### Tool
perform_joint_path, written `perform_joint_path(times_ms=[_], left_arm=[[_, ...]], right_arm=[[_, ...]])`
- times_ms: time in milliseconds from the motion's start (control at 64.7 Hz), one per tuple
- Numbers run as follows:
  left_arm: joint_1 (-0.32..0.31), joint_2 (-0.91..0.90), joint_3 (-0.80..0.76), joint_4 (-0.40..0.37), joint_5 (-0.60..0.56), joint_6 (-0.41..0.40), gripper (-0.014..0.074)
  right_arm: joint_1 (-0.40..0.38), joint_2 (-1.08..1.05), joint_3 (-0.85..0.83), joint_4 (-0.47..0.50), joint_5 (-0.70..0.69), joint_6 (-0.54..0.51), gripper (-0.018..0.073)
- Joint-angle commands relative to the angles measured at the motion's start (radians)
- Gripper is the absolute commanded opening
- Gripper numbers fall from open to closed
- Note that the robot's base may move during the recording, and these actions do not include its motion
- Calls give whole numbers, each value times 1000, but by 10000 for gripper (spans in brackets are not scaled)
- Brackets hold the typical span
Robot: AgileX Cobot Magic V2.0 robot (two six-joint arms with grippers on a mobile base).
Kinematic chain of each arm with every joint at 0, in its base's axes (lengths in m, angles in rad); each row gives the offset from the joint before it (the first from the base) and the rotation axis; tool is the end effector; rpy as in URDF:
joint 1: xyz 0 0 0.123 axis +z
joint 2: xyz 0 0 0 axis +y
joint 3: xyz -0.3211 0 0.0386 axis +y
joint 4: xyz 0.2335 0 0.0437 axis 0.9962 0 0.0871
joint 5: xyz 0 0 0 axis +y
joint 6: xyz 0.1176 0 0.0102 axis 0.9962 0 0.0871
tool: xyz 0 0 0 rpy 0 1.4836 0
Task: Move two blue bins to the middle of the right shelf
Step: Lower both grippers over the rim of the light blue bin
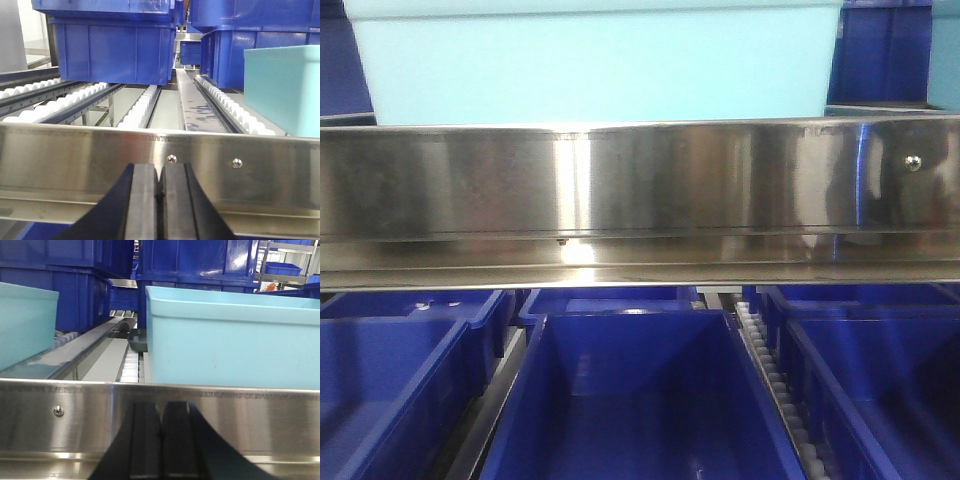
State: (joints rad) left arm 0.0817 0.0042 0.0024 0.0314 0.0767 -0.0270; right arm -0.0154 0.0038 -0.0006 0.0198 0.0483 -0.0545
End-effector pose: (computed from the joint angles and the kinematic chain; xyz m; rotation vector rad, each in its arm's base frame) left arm 0.0308 0.0028 0.2055 -0.0625 1.5660 0.0695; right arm 0.0307 -0.0004 0.2099 -0.0156 1.5351 -0.0391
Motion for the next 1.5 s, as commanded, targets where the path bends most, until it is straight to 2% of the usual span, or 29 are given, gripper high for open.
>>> perform_joint_path(times_ms=[0,170,263,417,850,881,973,1051,1143,1236,1298,1391,1483], left_arm=[[1,-4,-2,-5,-16,1,-111],[1,-4,-2,-5,-16,1,-111],[1,-4,-2,49,-16,1,-111],[1,-4,-2,49,-16,1,-111],[1,-4,-2,49,-122,1,-111],[1,-4,-2,49,-134,1,-111],[1,-4,-2,11,-204,-1,-111],[1,-4,-26,-1,-214,-1,-111],[1,-4,-117,1,-154,-1,-111],[1,-2,-264,1,-21,-1,-106],[1,32,-359,7,96,-1,-69],[1,105,-482,9,220,1,42],[1,189,-569,6,291,1,238]], right_arm=[[0,-4,1,2,-12,-2,-162],[0,-4,1,2,-12,-2,-162],[0,-4,1,2,-12,-2,-162],[0,-4,1,2,-25,-2,-162],[0,-4,1,2,-43,-2,-162],[0,-4,1,2,-75,-2,-162],[0,-4,1,2,-113,-2,-162],[0,-4,-24,2,-111,-2,-162],[0,-4,-107,2,-87,-2,-162],[0,-4,-242,2,24,-2,-162],[0,20,-318,2,88,-2,-162],[0,87,-406,2,130,-2,-162],[0,175,-491,2,161,-2,-135]])
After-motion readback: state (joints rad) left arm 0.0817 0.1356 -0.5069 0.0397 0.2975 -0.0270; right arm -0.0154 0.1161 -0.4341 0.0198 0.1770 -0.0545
